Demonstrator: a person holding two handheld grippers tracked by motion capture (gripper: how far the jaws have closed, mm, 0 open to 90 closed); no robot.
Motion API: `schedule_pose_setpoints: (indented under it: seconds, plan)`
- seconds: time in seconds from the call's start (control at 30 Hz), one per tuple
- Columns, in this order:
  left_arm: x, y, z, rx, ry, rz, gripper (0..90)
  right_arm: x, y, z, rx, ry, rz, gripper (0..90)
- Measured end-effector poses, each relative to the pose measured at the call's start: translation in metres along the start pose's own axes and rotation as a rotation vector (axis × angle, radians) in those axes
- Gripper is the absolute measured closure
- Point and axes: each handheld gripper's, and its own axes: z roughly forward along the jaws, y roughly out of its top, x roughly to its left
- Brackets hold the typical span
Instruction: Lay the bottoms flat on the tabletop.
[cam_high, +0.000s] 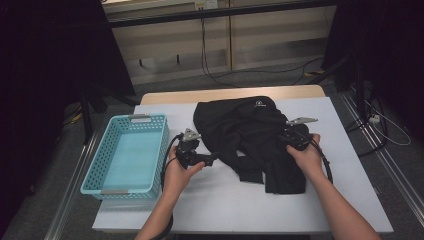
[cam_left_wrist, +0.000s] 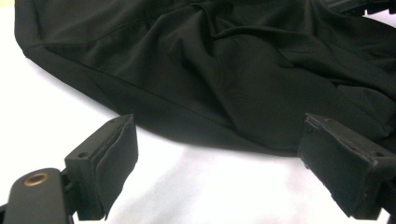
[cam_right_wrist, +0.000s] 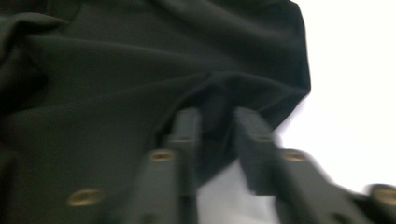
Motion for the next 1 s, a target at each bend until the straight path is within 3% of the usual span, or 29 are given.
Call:
schedule_pose_setpoints:
  seconds: [0.13,0.17,0.2,0.27,0.33,0.4,0.43,0.47,0.53,0.57,0.7,0.87,0.93,1.0]
  plan:
    - [0.0,0.0,-0.001,0.0,-0.001,0.001,12.4,-0.005,0.004,-0.002,0.01,-0.005,-0.009,90.0]
    - [0.0,0.0,-0.002,0.001,0.0,0.001,12.4,-0.015,0.005,-0.004,0.001,-0.037,-0.014,90.0]
    - [0.0,0.0,-0.002,0.001,-0.001,0.0,12.4,-0.015,0.005,-0.004,0.001,-0.037,-0.014,90.0]
    - [0.001,0.0,-0.002,0.001,-0.001,-0.002,12.4,-0.034,0.008,-0.01,-0.026,-0.08,0.03,90.0]
    - [0.002,0.0,-0.002,0.001,0.001,-0.002,12.5,-0.039,0.009,-0.011,-0.028,-0.096,0.038,90.0]
    - [0.002,0.001,-0.002,-0.007,0.001,-0.008,12.5,-0.047,0.008,-0.011,-0.029,-0.103,0.061,83.6]
    - [0.002,0.001,-0.003,-0.008,0.002,-0.005,12.4,-0.047,0.007,-0.011,-0.02,-0.116,0.061,76.9]
    - [0.002,0.001,-0.003,-0.006,-0.001,-0.004,12.4,-0.046,0.006,-0.012,-0.012,-0.122,0.055,76.0]
    - [0.002,0.001,-0.004,-0.007,0.002,-0.001,12.5,-0.045,0.004,-0.013,-0.012,-0.107,0.052,75.6]
    - [0.002,0.0,-0.004,-0.006,0.0,-0.002,12.4,-0.04,0.0,-0.017,-0.012,-0.103,0.038,70.2]
    - [0.004,-0.002,-0.006,-0.001,0.004,-0.001,12.5,-0.03,-0.011,-0.028,0.005,-0.077,0.013,64.7]
    - [0.002,-0.001,-0.009,-0.011,0.006,-0.003,12.4,-0.019,-0.023,-0.041,0.043,-0.078,-0.034,62.1]
    - [0.001,0.0,-0.01,-0.015,0.005,0.004,12.5,-0.012,-0.033,-0.051,0.049,-0.073,-0.075,60.5]
    - [0.0,0.0,-0.011,-0.017,0.0,-0.001,12.5,-0.009,-0.039,-0.056,0.041,-0.048,-0.075,59.8]
